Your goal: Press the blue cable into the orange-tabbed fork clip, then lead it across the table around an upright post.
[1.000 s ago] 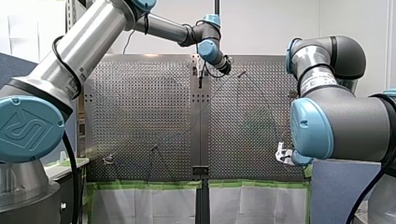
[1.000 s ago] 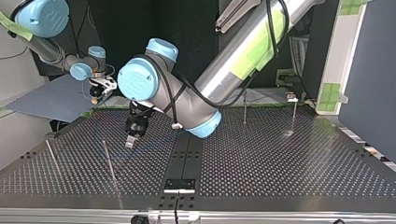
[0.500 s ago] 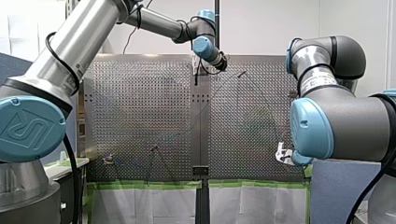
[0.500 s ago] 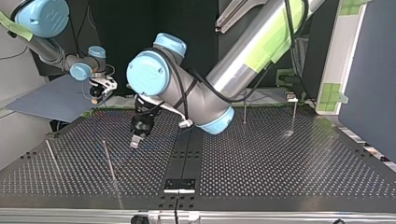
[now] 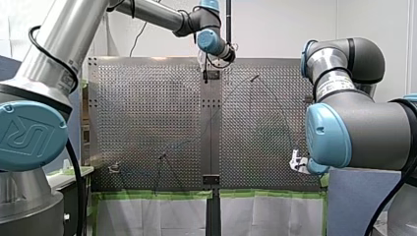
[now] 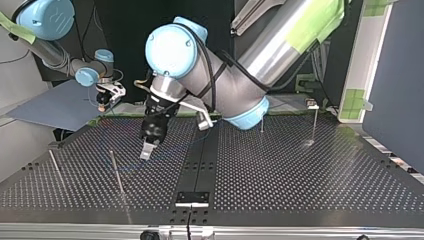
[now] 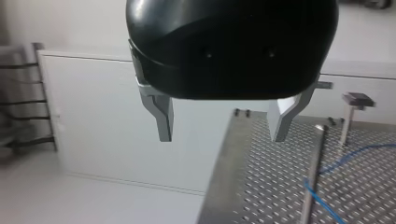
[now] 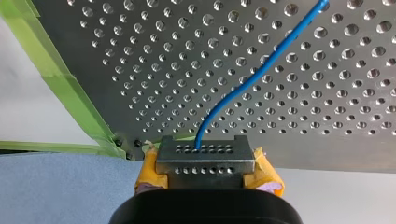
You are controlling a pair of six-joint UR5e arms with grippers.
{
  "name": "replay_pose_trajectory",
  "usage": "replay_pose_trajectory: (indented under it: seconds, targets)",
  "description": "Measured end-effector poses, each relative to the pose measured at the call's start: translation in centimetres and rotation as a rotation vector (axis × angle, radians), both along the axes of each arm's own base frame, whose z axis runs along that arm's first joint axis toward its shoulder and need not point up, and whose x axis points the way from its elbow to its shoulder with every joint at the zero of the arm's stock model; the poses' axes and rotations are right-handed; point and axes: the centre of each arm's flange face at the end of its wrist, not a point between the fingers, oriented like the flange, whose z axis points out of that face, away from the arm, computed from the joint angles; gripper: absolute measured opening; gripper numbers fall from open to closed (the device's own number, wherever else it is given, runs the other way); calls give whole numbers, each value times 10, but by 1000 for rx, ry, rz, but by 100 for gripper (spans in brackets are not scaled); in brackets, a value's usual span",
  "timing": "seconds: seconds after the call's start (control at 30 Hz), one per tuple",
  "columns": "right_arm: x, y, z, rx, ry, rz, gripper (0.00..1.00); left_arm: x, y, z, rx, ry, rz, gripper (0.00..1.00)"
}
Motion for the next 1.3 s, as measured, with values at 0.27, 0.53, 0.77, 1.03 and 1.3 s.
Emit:
replay_pose_trajectory:
  seconds: [0.27, 0.53, 0.77, 1.03, 1.3]
  targets:
    - [2, 0, 0, 0, 0, 3, 0, -22, 7, 15, -72, -33, -21, 100]
    - [3, 1, 0, 0, 1, 5, 0, -46, 20, 32, -125, -87, -32, 100]
    - [4, 1, 0, 0, 4, 7, 0, -63, 35, 44, -183, -126, -34, 100]
    - [5, 1, 0, -1, 5, 9, 0, -68, 49, 40, -267, -127, -14, 100]
    - [6, 1, 0, -1, 5, 10, 0, -67, 52, 14, -298, -113, 1, 100]
